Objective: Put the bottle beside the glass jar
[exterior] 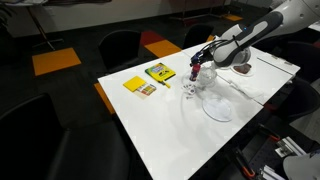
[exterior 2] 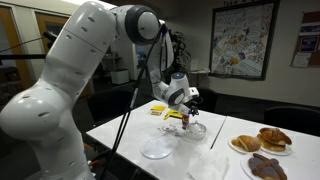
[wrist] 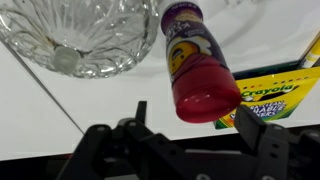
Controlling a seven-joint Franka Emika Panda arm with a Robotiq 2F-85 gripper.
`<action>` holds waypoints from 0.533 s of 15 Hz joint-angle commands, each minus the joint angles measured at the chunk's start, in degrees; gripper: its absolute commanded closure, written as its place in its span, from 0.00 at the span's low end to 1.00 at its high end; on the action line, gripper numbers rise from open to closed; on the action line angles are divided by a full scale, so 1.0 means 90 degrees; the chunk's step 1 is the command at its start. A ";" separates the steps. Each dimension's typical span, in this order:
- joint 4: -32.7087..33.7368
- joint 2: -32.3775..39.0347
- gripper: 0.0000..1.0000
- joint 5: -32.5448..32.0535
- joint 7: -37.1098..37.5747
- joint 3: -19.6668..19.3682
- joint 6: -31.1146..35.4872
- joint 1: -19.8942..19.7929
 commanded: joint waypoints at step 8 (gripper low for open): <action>0.0128 -0.1268 0.00 0.0597 0.0138 0.0147 -0.2392 0.0479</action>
